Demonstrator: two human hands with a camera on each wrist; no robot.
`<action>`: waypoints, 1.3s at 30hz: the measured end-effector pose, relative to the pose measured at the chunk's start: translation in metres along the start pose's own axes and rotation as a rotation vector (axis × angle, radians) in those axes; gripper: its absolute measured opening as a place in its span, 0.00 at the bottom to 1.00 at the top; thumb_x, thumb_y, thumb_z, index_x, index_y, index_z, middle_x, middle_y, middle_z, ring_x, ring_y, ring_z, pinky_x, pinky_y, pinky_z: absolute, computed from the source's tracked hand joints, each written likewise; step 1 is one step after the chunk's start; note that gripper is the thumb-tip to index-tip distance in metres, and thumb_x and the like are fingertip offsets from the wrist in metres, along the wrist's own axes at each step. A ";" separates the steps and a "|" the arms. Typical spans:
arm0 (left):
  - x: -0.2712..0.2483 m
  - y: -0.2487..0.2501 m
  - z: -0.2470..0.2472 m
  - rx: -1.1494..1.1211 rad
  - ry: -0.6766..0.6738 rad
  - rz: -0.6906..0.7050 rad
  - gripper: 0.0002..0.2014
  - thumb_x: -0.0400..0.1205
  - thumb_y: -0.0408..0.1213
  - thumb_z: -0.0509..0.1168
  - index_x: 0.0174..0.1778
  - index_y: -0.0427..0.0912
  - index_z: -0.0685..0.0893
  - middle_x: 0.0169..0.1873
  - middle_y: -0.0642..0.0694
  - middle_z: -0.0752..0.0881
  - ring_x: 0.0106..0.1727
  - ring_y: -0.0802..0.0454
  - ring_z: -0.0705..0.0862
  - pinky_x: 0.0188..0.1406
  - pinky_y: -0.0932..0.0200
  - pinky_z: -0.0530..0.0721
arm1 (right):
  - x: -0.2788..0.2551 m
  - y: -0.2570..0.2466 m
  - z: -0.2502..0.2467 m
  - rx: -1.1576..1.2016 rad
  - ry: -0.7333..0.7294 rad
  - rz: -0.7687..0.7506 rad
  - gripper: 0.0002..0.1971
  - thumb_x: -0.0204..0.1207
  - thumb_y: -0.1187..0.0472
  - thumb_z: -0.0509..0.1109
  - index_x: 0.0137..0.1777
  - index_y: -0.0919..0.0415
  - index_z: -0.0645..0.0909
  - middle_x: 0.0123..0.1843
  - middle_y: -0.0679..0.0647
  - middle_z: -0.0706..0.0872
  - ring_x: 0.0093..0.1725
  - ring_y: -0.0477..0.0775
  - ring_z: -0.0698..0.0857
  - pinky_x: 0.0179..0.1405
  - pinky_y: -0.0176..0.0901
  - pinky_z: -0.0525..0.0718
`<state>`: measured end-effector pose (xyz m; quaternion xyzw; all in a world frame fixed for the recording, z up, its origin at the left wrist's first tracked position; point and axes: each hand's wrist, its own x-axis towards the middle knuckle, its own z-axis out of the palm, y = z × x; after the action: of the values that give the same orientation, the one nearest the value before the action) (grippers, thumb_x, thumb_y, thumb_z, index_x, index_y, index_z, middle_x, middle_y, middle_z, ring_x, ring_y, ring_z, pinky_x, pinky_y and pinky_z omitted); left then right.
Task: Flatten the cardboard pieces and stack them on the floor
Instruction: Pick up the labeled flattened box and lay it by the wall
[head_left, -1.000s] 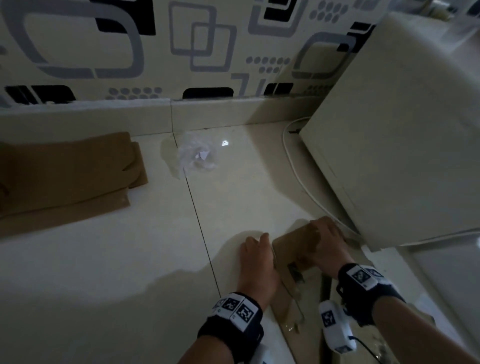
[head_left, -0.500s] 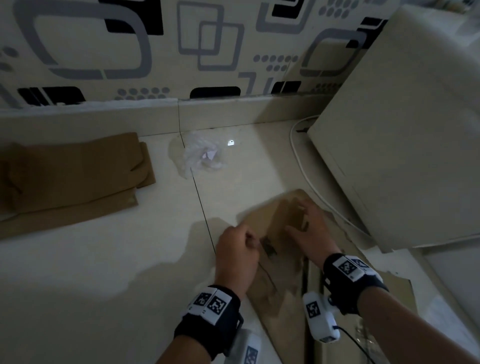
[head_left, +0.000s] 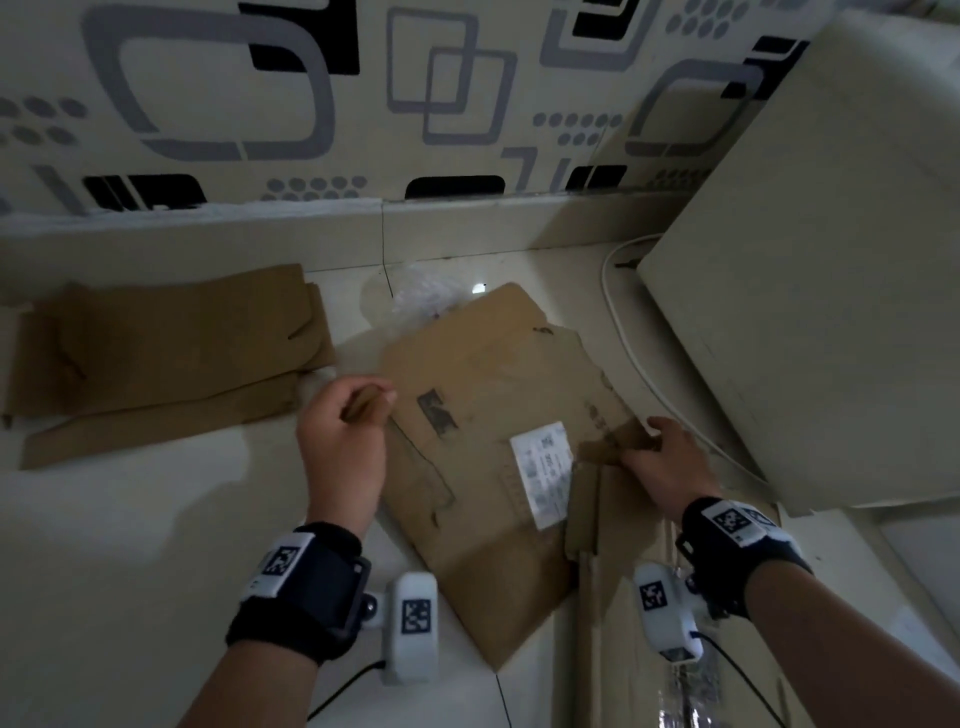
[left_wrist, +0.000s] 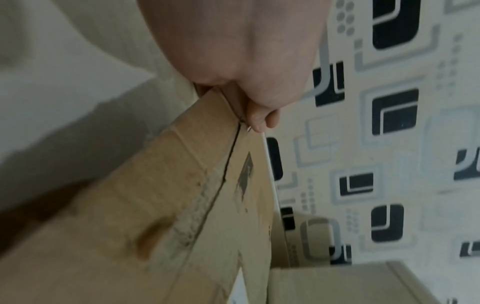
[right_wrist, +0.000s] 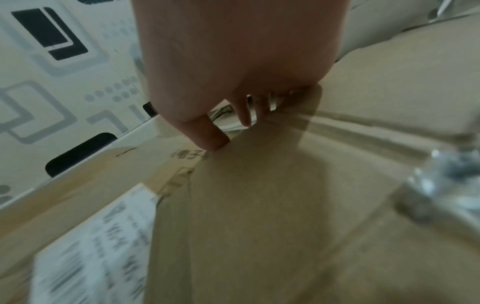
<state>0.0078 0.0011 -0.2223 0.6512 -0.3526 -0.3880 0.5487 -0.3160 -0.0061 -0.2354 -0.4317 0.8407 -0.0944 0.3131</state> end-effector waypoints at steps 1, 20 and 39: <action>0.005 0.003 -0.004 -0.021 0.016 0.012 0.14 0.82 0.28 0.73 0.39 0.54 0.88 0.41 0.55 0.88 0.40 0.74 0.84 0.45 0.72 0.79 | 0.004 0.002 0.000 -0.003 -0.026 0.007 0.46 0.50 0.38 0.69 0.75 0.44 0.74 0.72 0.56 0.82 0.69 0.65 0.81 0.69 0.66 0.78; 0.021 -0.006 -0.061 -0.306 -0.184 -0.374 0.13 0.83 0.38 0.73 0.63 0.43 0.88 0.52 0.41 0.95 0.61 0.35 0.91 0.54 0.46 0.89 | -0.017 -0.054 -0.004 0.857 -0.129 -0.194 0.07 0.81 0.69 0.68 0.49 0.55 0.81 0.62 0.67 0.88 0.57 0.65 0.88 0.52 0.62 0.89; 0.029 -0.028 -0.235 -0.067 0.186 -0.136 0.26 0.83 0.22 0.67 0.76 0.50 0.84 0.53 0.39 0.86 0.50 0.43 0.85 0.37 0.53 0.84 | -0.085 -0.177 0.131 0.857 -0.604 -0.233 0.10 0.81 0.73 0.66 0.54 0.58 0.80 0.62 0.64 0.91 0.61 0.65 0.88 0.62 0.68 0.84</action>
<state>0.2313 0.0831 -0.2304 0.6880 -0.2423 -0.3739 0.5729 -0.0813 -0.0331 -0.2250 -0.3637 0.5457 -0.3347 0.6767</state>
